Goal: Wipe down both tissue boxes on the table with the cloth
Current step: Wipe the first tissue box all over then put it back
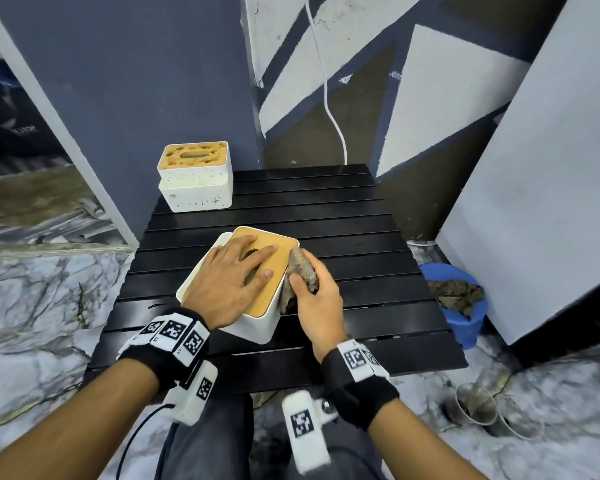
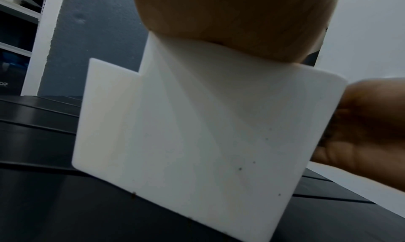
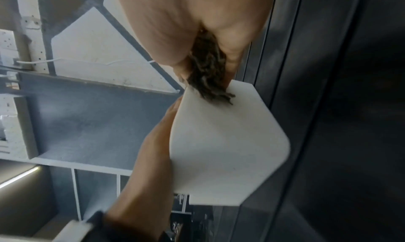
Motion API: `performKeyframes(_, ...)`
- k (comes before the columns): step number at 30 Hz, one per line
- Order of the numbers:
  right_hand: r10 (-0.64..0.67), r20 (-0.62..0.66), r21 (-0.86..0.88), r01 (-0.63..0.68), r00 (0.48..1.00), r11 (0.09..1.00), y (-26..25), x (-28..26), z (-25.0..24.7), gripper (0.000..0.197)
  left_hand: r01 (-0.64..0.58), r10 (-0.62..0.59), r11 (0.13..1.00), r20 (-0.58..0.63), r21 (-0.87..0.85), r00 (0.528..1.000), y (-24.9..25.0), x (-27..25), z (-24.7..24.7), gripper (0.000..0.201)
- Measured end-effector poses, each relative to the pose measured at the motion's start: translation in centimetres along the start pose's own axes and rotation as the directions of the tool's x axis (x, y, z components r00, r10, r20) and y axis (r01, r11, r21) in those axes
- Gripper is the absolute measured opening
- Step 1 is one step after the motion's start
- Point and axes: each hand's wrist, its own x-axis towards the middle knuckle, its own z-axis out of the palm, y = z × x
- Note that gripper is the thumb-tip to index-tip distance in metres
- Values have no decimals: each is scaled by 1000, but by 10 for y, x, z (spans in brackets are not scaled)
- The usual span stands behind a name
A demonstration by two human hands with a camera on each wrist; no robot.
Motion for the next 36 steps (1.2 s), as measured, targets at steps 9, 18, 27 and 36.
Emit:
performKeyframes(9,-13,229,-392,104,973,914,-5,-10,-70,38,71,-71,995,6,-63,997,3,2,-2,77)
performKeyframes(18,47,309,-867,261,950,425,18,30,-76,41,131,-127,991,151,-14,980,9,7,-22,67)
performKeyframes(27,-155,325,-733,352,933,582,-32,0,-36,41,256,-261,965,93,61,961,23,16,-33,60)
performKeyframes(36,-182,424,-771,459,887,442,-38,-45,13,66,247,-233,960,113,-129,966,-9,30,-54,45)
